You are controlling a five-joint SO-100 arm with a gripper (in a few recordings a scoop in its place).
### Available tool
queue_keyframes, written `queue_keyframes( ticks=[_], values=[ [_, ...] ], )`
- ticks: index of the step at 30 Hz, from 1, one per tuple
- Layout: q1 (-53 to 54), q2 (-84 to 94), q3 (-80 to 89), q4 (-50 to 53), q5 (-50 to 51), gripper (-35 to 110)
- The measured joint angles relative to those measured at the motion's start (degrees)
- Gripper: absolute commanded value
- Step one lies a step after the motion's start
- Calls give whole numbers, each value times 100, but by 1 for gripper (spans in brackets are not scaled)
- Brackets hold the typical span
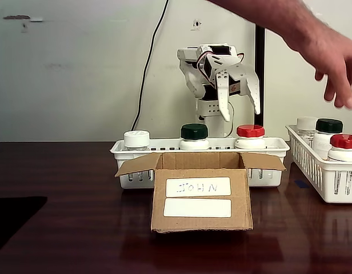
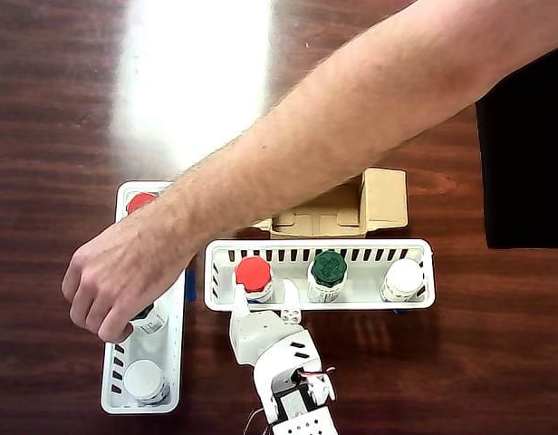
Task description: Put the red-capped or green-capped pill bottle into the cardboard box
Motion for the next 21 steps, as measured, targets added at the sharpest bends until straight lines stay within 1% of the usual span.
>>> queue_keyframes(
  ticks=[9,12,21],
  values=[
    [-237,-431,-79,-97,-281,66],
    [-387,-800,-264,-308,-387,66],
    [-387,-1740,-650,-809,-404,66]
  ],
)
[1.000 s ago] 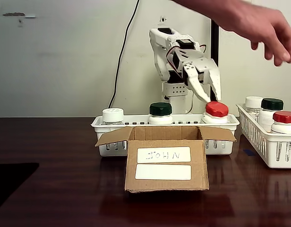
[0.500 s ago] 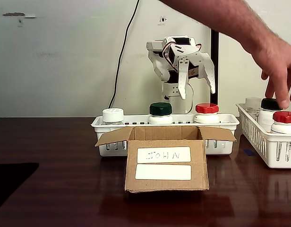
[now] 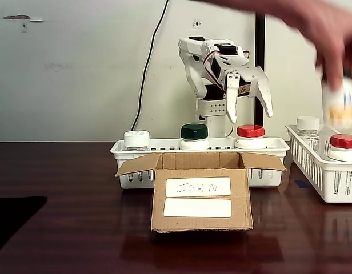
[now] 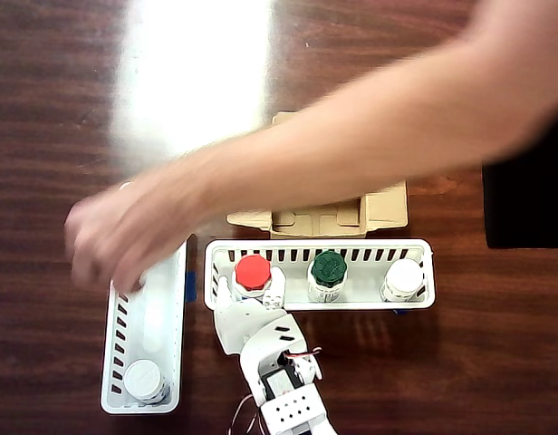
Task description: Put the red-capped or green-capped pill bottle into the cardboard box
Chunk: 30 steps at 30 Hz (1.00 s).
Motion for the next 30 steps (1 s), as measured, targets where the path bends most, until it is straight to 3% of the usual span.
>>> queue_keyframes(
  ticks=[26,30],
  values=[
    [105,-2215,-334,-1617,246,66],
    [158,-2232,-343,-1687,352,53]
  ],
)
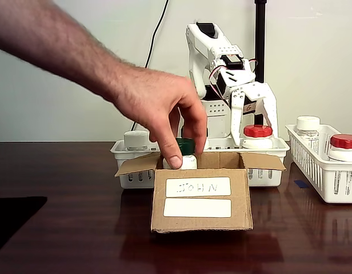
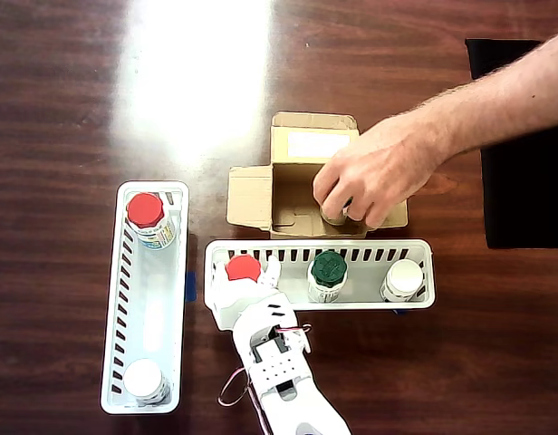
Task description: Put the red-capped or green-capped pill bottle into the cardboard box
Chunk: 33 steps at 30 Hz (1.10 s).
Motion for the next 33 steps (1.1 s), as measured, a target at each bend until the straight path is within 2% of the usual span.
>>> queue_keyframes(
  ticks=[6,8,12,18,27,33],
  values=[
    [149,18,0,-9,35,2],
    [141,88,0,44,18,-7],
    [53,413,0,554,-114,4],
    [-114,1222,-404,1960,-352,1],
    [-571,1969,-2039,4359,-747,1],
    [-202,1652,-3067,4904,-624,1]
  ],
)
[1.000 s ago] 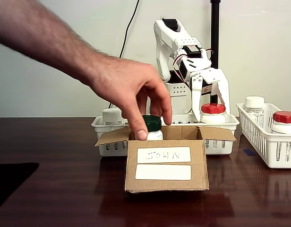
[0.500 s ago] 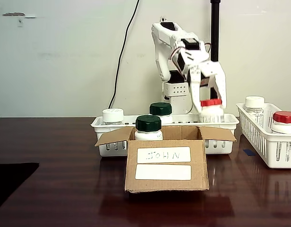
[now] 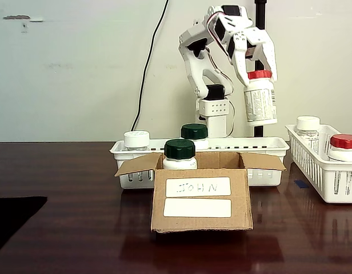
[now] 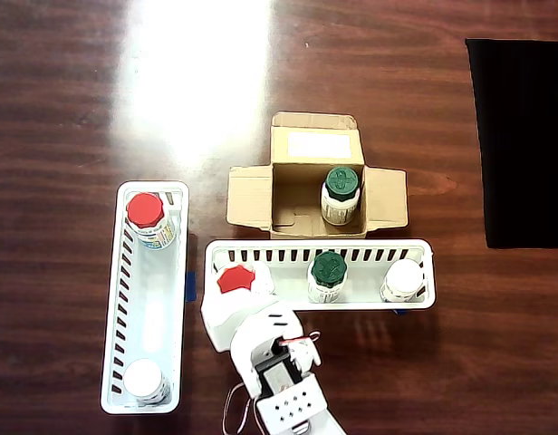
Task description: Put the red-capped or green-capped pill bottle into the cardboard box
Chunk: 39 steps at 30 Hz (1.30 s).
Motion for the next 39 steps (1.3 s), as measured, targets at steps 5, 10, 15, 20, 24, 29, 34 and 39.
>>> queue_keyframes(
  ticks=[5,10,15,20,24,29,34,39],
  values=[
    [668,-853,-800,0,149,1],
    [1178,-1872,-1582,-97,211,1],
    [1547,-2874,-2373,-334,176,1],
    [1740,-3630,-2971,-519,211,1],
    [1854,-4096,-3182,-835,185,1],
    [1890,-4597,-3226,-1380,176,1],
    [1890,-5115,-3226,-1942,167,1],
    [1942,-5212,-2628,-2918,352,1]
  ],
)
